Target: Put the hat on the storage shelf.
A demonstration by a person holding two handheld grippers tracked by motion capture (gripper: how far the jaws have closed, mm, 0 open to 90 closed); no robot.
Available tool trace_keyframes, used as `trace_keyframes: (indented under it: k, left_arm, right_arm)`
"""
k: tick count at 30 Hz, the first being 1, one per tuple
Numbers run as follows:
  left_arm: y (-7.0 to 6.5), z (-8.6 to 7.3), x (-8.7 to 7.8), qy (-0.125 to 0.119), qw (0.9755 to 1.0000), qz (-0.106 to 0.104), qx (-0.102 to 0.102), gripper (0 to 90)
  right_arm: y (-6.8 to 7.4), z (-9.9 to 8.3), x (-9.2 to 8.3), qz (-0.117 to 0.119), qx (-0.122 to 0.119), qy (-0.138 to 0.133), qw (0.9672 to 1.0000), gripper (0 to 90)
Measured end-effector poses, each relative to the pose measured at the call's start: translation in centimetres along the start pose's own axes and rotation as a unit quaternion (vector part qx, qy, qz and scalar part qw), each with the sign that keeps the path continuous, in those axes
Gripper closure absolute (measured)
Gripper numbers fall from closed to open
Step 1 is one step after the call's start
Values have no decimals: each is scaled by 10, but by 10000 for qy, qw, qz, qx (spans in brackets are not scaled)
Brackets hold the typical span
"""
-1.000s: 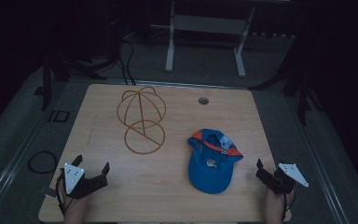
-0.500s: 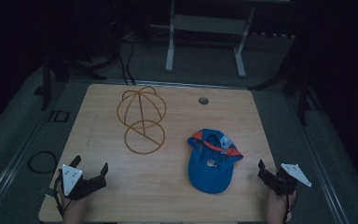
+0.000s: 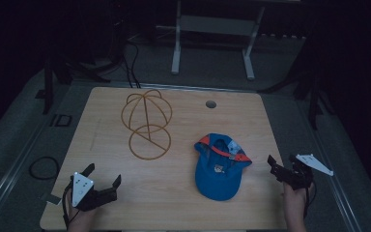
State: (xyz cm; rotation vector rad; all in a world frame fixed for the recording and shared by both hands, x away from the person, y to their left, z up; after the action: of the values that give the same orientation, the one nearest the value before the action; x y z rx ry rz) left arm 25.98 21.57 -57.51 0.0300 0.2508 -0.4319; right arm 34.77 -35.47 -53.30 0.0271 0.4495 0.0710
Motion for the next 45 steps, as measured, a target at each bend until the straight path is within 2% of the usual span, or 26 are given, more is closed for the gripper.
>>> trace_keyframes:
  k: [5,6,8,9,10,13,16,17,19,23,25,30,33,34,37,43,45]
  left_arm:
    - [-5,2,0,-4,9998,-185,-68,16]
    - [-5,2,0,83,9998,-172,-94,17]
    - [-7,3,0,107,9995,-261,-146,21]
    - [-7,3,0,107,9995,-261,-146,21]
    - [-7,3,-1,139,9995,-241,-132,21]
    - [-8,5,-2,114,9997,-211,-83,21]
    - [-8,4,-2,149,9997,-188,-65,21]
    - [-7,3,-1,207,9996,-182,-91,21]
    - [-6,2,0,222,9995,-202,-130,21]
    - [-7,2,0,227,9995,-210,-111,21]
    - [-8,2,0,244,9993,-264,-102,21]
    - [-10,2,1,268,9990,-356,-92,21]
    - [-9,1,2,309,9989,-348,-88,21]
    - [-9,1,2,331,9989,-315,-87,21]
    - [-8,-1,3,385,9989,-261,-90,21]
    - [-8,-1,3,407,9987,-276,-107,21]
    - [-8,-1,3,412,9987,-287,-95,21]
  right_arm:
    - [16,16,6,425,-223,88,9988,137]
    - [19,18,8,504,-252,112,9983,137]
    - [27,22,12,669,-411,143,9968,137]
    - [27,22,12,669,-411,143,9968,137]
    - [34,26,16,857,-520,161,9948,136]
    - [44,30,23,1060,-668,211,9919,137]
    - [47,31,25,1081,-730,216,9912,137]
    - [55,32,32,1200,-807,298,9890,137]
    - [59,33,36,1285,-822,382,9875,134]
    - [65,35,46,1282,-832,537,9868,127]
    - [70,36,51,1409,-917,610,9839,133]
    - [82,34,63,1502,-1147,752,9791,140]
    - [88,31,73,1608,-1211,895,9754,167]
    - [91,29,77,1640,-1280,1001,9730,194]
    - [98,22,88,1656,-1433,1180,9686,225]
    - [106,12,106,1600,-1640,1391,9634,307]
    - [107,10,108,1581,-1655,1421,9630,307]
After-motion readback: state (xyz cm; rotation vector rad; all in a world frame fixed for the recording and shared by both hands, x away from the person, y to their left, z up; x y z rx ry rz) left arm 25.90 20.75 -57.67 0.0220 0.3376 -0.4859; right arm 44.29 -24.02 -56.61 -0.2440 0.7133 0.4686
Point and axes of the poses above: each handheld gripper's, and its own axes: x roughly forward along the jaws, z roughly out of its top, y roughly to its left, the point moved 6 cm from there along x, roughly forward along the jaws, and after that the axes turned 7 degrees about -z, right-handed, at the moved point
